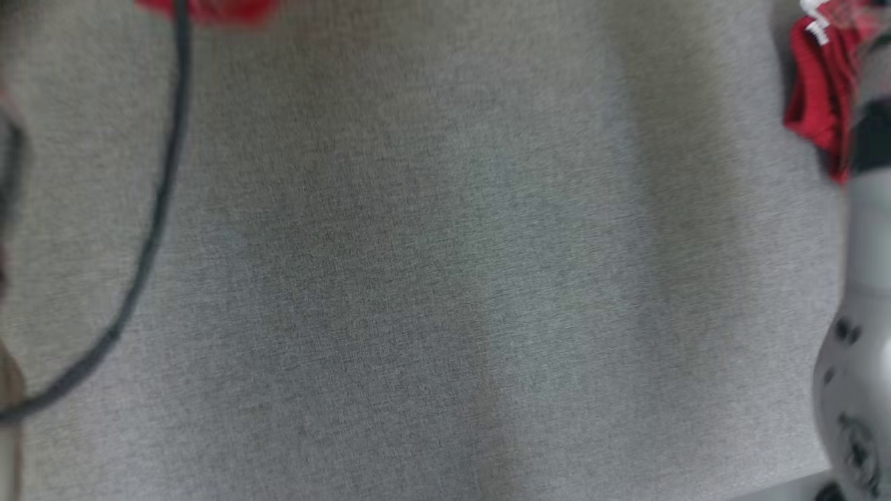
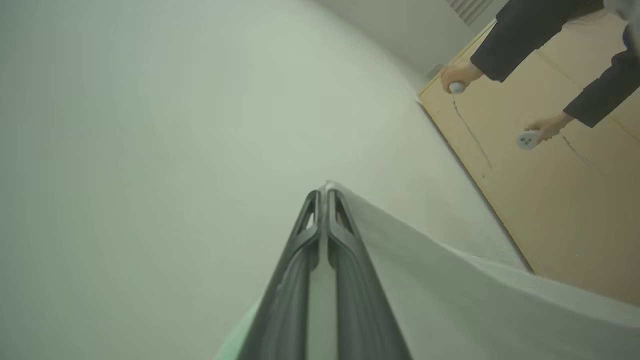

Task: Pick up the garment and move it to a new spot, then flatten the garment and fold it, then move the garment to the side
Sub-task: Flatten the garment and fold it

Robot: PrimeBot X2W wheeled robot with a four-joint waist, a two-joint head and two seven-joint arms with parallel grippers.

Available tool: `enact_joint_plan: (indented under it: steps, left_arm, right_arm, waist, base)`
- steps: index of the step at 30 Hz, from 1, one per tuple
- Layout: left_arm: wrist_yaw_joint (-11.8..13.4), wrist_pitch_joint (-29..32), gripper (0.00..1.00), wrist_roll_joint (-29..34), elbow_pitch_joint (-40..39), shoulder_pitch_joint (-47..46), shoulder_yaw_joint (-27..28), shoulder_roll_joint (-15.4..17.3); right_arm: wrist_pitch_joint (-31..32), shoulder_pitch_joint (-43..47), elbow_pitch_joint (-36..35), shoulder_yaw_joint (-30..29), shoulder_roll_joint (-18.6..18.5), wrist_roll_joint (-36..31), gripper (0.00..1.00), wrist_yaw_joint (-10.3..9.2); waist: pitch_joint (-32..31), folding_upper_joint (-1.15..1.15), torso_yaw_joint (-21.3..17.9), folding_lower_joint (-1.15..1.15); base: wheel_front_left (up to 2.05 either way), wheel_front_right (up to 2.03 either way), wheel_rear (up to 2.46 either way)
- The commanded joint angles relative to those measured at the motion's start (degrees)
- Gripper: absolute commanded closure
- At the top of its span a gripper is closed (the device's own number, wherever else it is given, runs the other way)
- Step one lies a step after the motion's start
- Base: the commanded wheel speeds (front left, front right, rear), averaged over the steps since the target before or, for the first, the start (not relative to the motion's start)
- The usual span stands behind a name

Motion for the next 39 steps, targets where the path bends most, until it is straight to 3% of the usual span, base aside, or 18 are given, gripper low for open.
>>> enact_joint_plan:
  steps: [1,6,11,18,22,27,30,39]
  left_arm:
    - [0.2,-0.1,1.00,-0.3,-0.5,4.3,0.8,1.0]
    - [0.2,-0.1,1.00,-0.5,-3.6,22.5,7.0,0.4]
    - [0.1,-0.1,1.00,-3.2,-9.2,40.5,15.3,-5.3]
    - [0.1,-0.2,1.00,-10.8,-11.3,66.2,18.8,-11.0]
    - [0.1,-0.2,1.00,-18.7,-6.7,77.5,15.9,-12.3]
    - [0.1,2.9,1.00,-30.9,2.9,87.1,4.4,-6.7]
    - [0.1,6.4,1.00,-36.5,7.5,89.9,0.9,-3.2]
    - [0.1,12.4,1.00,-54.0,9.2,95.9,1.9,0.4]
  right_arm:
    - [-0.6,2.2,1.0,0.9,0.4,-1.2,1.00,0.04]
    - [-1.2,8.5,4.7,4.2,-0.4,-1.5,1.00,0.04]
    - [2.8,17.7,5.4,8.0,-3.7,3.9,1.00,0.04]
    - [14.4,36.8,-3.7,8.5,-8.0,14.6,1.00,0.04]
    - [19.2,47.0,-10.1,5.1,-7.1,18.4,1.00,0.04]
    - [24.8,57.6,-16.1,0.8,-5.3,20.1,1.00,0.04]
    - [28.6,63.4,-18.4,-1.1,-4.1,20.0,1.00,0.04]
    - [35.3,74.7,-25.4,-6.5,0.6,20.4,1.00,0.04]
  waist:
    - [1.8,-0.01,-0.5,-0.01]
    - [2.6,-0.01,0.4,-0.01]
    - [-0.6,-0.01,3.0,-0.01]
    - [-9.1,-0.01,6.2,-0.01]
    - [-14.2,-0.01,7.9,-0.01]
    - [-19.4,-0.01,9.6,-0.01]
    - [-21.9,-0.01,10.6,-0.01]
    - [-26.0,-0.01,12.2,-0.01]
  base:
    - [0.00,0.00,0.00]
    - [0.00,0.00,0.00]
    - [0.00,0.00,0.00]
    - [0.00,0.00,0.00]
    - [0.00,0.00,0.00]
    - [0.00,0.00,0.00]
    - [0.00,0.00,0.00]
    - [0.00,0.00,0.00]
